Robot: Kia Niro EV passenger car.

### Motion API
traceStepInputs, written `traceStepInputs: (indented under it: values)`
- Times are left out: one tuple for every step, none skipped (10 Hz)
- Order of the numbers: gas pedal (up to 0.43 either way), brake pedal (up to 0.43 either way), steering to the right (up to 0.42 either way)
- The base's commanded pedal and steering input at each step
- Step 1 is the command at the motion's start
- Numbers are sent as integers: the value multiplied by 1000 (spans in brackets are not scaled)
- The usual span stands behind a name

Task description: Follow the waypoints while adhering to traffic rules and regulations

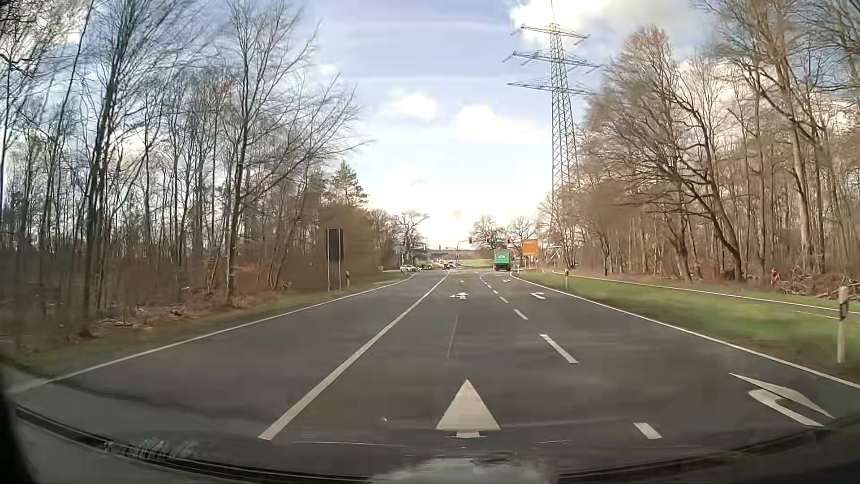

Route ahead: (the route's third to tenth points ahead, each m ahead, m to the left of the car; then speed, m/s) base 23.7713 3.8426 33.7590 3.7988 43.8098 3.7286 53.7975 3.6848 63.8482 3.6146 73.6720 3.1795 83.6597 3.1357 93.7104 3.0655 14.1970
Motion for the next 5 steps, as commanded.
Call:
traceStepInputs:
  values:
    - [0, 177, 0]
    - [0, 177, 0]
    - [0, 177, 1]
    - [0, 177, 1]
    - [0, 183, 1]
